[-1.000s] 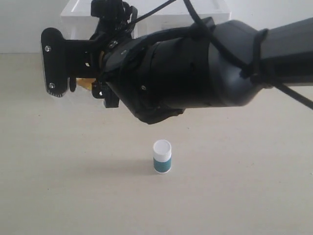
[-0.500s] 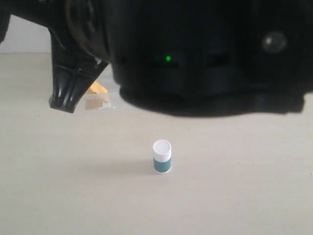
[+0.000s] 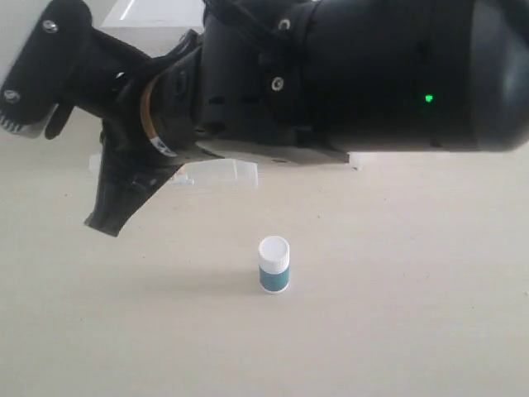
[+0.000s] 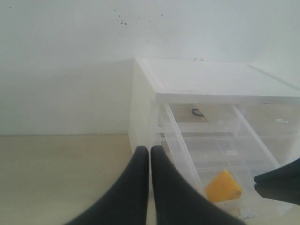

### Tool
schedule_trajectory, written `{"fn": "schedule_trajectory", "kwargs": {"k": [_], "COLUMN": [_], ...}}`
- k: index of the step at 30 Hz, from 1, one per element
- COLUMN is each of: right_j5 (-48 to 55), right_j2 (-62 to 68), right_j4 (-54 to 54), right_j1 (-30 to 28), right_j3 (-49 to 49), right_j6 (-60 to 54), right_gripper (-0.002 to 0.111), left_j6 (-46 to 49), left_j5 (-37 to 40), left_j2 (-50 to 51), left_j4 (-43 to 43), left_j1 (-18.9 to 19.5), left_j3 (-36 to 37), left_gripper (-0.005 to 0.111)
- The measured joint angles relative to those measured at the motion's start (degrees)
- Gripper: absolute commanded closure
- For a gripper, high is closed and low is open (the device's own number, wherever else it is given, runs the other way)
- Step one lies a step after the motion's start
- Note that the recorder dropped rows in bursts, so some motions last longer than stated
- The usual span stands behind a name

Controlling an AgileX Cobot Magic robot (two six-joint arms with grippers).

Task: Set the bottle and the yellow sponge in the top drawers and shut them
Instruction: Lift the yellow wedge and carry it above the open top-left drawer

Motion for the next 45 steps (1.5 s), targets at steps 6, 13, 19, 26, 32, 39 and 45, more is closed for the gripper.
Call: {"fn": "schedule_trajectory", "kwargs": {"k": [6,13,19,26,32,39,45], "right_j5": [-1.06,-0.90,-5.00,-9.25,-7.19,7.19,10.10], "right_j2": [2.49,2.76,4.97,6.28,7.56,0.80,1.19], "right_j4": [2.55,4.62,4.39,4.64,6.57,15.19,26.74], "right_j1": [-3.27,-2.12,-4.85,-12.54,-14.59,-7.98,-3.65], "right_j3": [0.00,0.00,0.00,-2.96,-5.59,-5.72,-5.72], "right_j6": [-0.12,-3.70,-4.63,-4.12,-2.22,-12.31,-27.15], "right_gripper": [0.109,0.109,0.109,0.109,0.109,0.109,0.109], "left_j6": [0.00,-0.12,-0.21,-0.21,-0.21,-0.21,-0.35], "left_j5": [0.00,0.00,0.00,0.00,0.00,0.00,0.00], "left_j2": [0.00,0.00,0.00,0.00,0.00,0.00,0.00], "left_j4": [0.00,0.00,0.00,0.00,0.00,0.00,0.00], "left_j1": [0.00,0.00,0.00,0.00,0.00,0.00,0.00], "left_j3": [0.00,0.00,0.00,0.00,0.00,0.00,0.09], "left_gripper": [0.103,0.103,0.103,0.103,0.103,0.103,0.103]}}
